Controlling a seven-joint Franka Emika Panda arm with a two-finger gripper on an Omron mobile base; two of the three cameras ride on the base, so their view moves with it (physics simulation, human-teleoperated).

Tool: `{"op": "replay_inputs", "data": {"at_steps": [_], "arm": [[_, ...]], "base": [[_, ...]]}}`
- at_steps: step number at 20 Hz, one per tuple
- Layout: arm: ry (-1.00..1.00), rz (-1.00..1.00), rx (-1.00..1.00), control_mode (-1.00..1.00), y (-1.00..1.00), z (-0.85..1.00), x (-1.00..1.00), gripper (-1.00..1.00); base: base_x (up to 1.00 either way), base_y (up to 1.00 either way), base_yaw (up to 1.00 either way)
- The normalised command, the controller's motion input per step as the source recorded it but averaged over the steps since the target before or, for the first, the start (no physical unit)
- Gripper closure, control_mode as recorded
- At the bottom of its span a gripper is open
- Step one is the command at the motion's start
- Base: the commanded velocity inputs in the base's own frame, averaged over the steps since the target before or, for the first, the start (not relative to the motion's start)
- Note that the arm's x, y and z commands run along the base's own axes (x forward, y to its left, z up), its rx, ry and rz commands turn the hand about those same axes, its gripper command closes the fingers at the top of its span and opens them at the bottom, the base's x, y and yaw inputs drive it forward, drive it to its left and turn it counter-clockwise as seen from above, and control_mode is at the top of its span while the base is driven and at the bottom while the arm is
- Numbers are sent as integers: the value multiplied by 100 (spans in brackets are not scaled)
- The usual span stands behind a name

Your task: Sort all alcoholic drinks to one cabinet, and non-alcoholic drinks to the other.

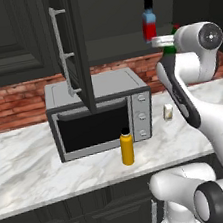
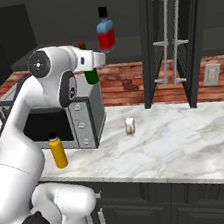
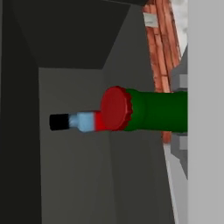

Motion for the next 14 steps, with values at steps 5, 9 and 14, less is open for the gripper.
{"op": "replay_inputs", "data": {"at_steps": [5,9,14], "arm": [[-1,2,0,-100,20,8,0,100],[-1,3,0,-100,20,7,0,100],[0,3,0,-100,19,8,0,100]], "base": [[0,0,0],[0,0,0],[0,0,0]]}}
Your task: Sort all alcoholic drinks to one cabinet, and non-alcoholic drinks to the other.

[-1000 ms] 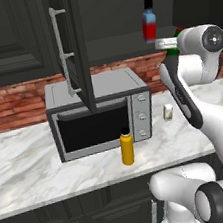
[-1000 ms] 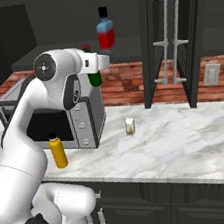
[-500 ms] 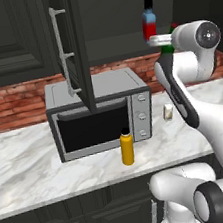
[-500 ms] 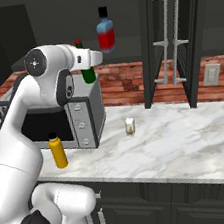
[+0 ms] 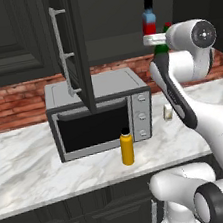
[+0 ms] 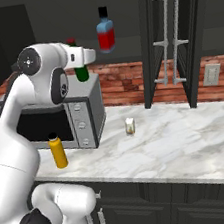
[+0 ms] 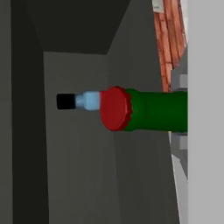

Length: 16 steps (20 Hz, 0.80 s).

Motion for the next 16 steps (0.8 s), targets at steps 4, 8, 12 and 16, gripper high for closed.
{"op": "replay_inputs", "data": {"at_steps": [4,8,12,16], "arm": [[-3,4,0,-100,19,9,0,100],[-5,3,0,-100,20,8,0,100],[-6,3,0,-100,18,10,0,100],[-5,3,0,-100,13,12,2,100]], "base": [[0,0,0],[0,0,0],[0,0,0],[0,0,0]]}}
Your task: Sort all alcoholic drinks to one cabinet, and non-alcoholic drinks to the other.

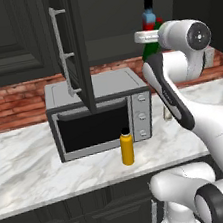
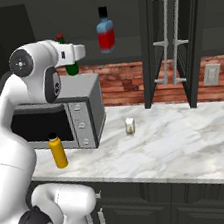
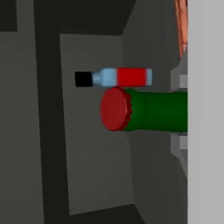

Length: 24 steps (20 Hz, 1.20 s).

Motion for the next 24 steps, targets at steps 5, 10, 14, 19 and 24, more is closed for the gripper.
{"op": "replay_inputs", "data": {"at_steps": [5,10,14,19,24], "arm": [[-1,2,0,-100,8,19,1,100],[0,0,0,-100,8,16,0,100],[0,0,0,-100,6,14,0,100],[0,0,0,-100,4,3,6,100],[0,0,0,-100,7,0,11,100]], "base": [[0,0,0],[0,0,0],[0,0,0],[0,0,0],[0,0,0]]}}
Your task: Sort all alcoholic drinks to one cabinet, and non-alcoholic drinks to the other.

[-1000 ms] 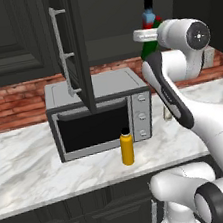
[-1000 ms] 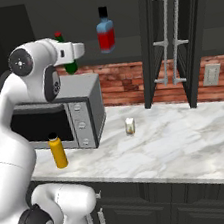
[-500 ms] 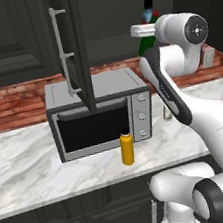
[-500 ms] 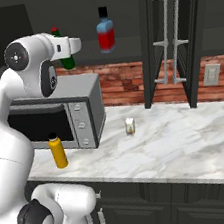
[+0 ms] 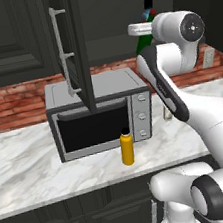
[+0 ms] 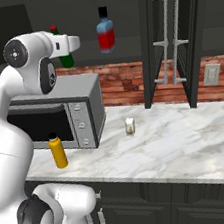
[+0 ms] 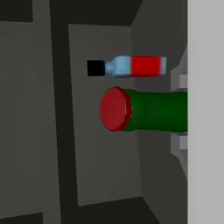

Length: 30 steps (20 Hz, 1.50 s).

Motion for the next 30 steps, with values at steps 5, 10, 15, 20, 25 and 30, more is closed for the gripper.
{"op": "replay_inputs", "data": {"at_steps": [5,10,15,20,25,30], "arm": [[0,0,-1,-100,9,0,13,100],[1,0,-1,-100,8,0,14,100],[1,0,-2,-100,7,0,19,100],[1,0,-2,-100,6,0,21,100],[2,0,-2,-100,5,0,20,100],[4,0,-1,-100,4,0,24,100]], "base": [[0,0,0],[0,0,0],[0,0,0],[0,0,0],[0,0,0],[0,0,0]]}}
